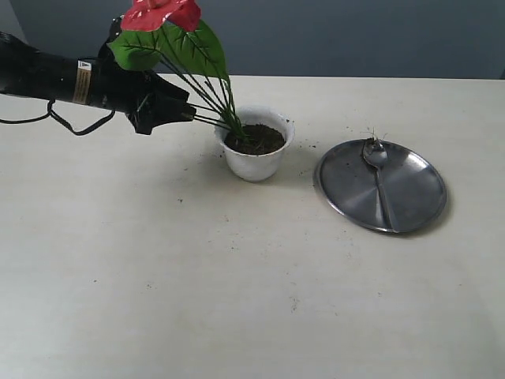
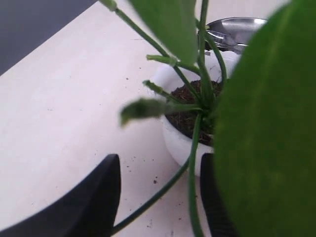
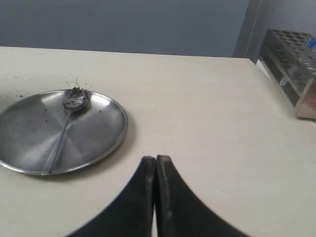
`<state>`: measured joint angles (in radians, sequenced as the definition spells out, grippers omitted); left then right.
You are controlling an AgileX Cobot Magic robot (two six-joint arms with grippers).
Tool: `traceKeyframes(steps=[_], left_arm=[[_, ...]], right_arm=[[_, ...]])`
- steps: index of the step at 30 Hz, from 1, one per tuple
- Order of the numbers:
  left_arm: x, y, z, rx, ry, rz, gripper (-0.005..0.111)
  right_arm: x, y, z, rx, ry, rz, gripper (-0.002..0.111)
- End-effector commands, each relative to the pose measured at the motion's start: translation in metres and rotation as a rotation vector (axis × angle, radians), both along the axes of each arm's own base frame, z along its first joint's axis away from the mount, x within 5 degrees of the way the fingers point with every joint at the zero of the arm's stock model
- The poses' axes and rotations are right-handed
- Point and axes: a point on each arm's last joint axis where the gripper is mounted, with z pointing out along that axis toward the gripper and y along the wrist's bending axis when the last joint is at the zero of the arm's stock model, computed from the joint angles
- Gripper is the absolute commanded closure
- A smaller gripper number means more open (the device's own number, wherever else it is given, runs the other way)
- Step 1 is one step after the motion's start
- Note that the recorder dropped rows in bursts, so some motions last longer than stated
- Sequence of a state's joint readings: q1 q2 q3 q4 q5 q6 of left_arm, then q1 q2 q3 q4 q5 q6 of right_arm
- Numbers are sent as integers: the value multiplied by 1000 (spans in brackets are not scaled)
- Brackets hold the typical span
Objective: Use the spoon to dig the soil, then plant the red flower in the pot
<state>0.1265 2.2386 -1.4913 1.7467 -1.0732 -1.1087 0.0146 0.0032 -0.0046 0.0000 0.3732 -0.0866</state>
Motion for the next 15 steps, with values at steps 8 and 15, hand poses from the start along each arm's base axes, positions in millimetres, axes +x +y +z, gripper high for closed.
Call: traceKeyframes(steps=[8,15], left_arm=[[-6,2,-11,16,47,39,59],[-8,1,-12,8,52,28,59]], right_arm=[[0,0,-1,-6,-9,-3,108],[0,0,-1,-6,-9,-3,108]])
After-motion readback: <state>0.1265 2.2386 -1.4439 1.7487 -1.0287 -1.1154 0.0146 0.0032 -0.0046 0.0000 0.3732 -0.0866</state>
